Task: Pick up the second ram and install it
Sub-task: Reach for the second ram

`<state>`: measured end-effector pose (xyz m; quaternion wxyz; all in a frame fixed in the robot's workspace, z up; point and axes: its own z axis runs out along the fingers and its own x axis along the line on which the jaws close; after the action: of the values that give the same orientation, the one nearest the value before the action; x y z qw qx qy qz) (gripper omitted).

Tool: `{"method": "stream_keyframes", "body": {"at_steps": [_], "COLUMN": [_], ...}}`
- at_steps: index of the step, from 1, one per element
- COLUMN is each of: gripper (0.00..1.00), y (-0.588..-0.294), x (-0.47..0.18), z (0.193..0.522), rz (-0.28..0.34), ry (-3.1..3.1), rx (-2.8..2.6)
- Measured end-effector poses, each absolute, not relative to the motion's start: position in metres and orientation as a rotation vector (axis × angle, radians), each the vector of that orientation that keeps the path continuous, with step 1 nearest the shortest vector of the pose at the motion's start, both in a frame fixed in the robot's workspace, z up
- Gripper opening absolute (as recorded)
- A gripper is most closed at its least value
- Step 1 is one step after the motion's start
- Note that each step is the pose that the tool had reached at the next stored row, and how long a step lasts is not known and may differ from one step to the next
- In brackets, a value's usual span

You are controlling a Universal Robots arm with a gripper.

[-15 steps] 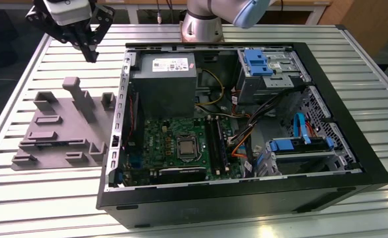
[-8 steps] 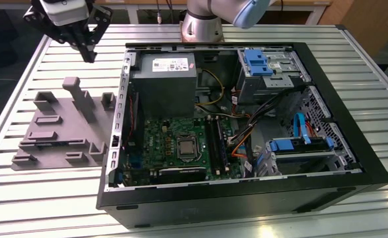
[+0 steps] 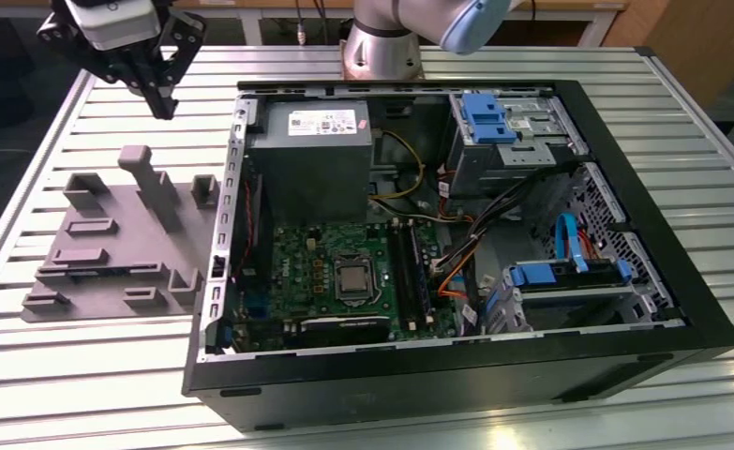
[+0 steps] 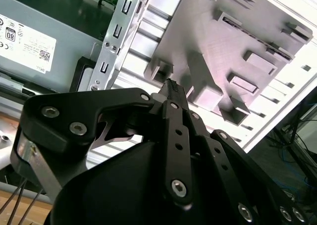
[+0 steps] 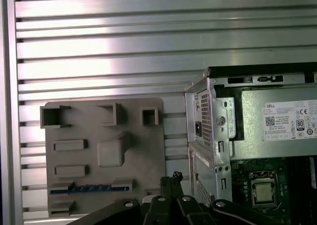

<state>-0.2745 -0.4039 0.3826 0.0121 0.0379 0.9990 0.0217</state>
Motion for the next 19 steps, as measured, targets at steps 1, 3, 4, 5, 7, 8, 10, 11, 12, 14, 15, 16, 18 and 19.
{"method": "stream_keyframes", "body": {"at_steps": [1, 3, 4, 5, 7, 8, 10, 11, 12, 14, 15, 16, 18, 19], "gripper": [0.11, 0.11, 0.11, 0.11, 0.11, 0.11, 0.11, 0.11, 0.11, 0.11, 0.11, 0.11, 0.11, 0.11], "y": [-0.404, -0.404, -0.404, -0.404, -0.404, -0.404, -0.404, -0.404, -0.404, -0.404, -0.404, -0.404, -0.404, -0.404], "x": [-0.275, -0.276, -0.277, -0.278, -0.279, -0.279, -0.281, -0.281, -0.282, -0.283, -0.284, -0.285, -0.286, -0.287], "z": [0.383, 0.382, 0.382, 0.382, 0.382, 0.382, 0.382, 0.382, 0.382, 0.381, 0.381, 0.381, 0.381, 0.381], "rz": [0.068, 0.068, 0.067, 0.068, 0.068, 0.068, 0.068, 0.068, 0.067, 0.068, 0.068, 0.068, 0.068, 0.068], "ry": [3.114, 3.114, 3.115, 3.114, 3.115, 3.115, 3.115, 3.115, 3.115, 3.115, 3.115, 3.115, 3.115, 3.115], "rx": [0.118, 0.118, 0.118, 0.118, 0.118, 0.118, 0.118, 0.118, 0.118, 0.118, 0.118, 0.118, 0.118, 0.118]}}
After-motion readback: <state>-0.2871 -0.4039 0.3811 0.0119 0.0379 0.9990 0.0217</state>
